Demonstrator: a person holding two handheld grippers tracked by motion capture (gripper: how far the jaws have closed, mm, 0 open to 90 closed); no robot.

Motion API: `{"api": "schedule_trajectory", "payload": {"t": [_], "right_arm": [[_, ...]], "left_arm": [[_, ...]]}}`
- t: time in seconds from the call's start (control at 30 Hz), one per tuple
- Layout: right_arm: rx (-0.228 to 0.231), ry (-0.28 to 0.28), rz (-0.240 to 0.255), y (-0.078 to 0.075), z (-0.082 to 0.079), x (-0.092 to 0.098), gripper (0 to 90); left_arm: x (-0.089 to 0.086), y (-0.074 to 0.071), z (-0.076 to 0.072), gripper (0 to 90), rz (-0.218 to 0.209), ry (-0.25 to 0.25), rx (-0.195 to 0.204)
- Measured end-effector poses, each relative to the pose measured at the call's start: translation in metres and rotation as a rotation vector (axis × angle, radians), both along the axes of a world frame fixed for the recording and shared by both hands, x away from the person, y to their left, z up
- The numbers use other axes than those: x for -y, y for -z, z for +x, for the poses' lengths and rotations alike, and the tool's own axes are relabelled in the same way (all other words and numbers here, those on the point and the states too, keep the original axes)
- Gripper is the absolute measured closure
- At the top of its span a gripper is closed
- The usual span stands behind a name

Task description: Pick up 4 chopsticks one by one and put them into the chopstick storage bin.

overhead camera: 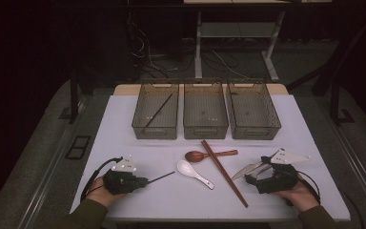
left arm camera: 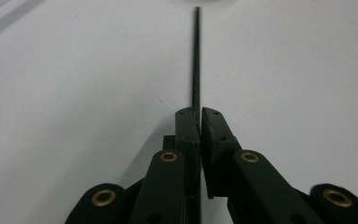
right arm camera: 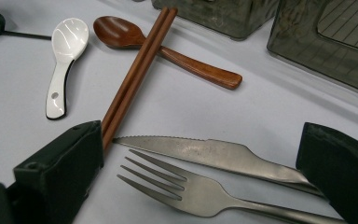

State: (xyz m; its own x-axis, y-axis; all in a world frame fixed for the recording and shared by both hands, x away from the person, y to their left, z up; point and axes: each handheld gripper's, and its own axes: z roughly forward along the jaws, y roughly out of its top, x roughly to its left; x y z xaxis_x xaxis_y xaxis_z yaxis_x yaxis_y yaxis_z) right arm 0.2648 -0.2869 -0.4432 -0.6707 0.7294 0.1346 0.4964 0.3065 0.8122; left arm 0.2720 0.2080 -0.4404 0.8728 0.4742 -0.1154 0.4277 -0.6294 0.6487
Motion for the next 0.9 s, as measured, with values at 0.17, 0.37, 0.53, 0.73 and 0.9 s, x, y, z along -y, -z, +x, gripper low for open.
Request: {"api": "schedule_trajectory", "payload": {"t": [0.17, 0.37, 0.53, 0.73, 0.9], "right_arm": [[0.000, -0.002, 0.001, 0.000, 0.000, 0.000, 0.5], [0.000, -0.002, 0.001, 0.000, 0.000, 0.000, 0.5], [0.000, -0.001, 0.000, 0.000, 0.001, 0.000, 0.5], [-0.004, 0.003, 0.000, 0.000, 0.001, 0.000, 0.5], [-0.003, 0.000, -0.001, 0.001, 0.001, 0.000, 0.5]], "left_arm": [[0.000, 0.000, 0.001, 85.2, -0.001, -0.006, -0.007], [0.001, -0.002, 0.004, 85.5, 0.007, -0.025, 0.003], [0.000, -0.005, 0.005, 85.6, -0.011, -0.057, 0.008], [0.002, -0.013, 0.009, 85.6, -0.035, -0.079, 0.027], [0.003, -0.020, 0.012, 85.6, -0.057, -0.094, 0.036]]}}
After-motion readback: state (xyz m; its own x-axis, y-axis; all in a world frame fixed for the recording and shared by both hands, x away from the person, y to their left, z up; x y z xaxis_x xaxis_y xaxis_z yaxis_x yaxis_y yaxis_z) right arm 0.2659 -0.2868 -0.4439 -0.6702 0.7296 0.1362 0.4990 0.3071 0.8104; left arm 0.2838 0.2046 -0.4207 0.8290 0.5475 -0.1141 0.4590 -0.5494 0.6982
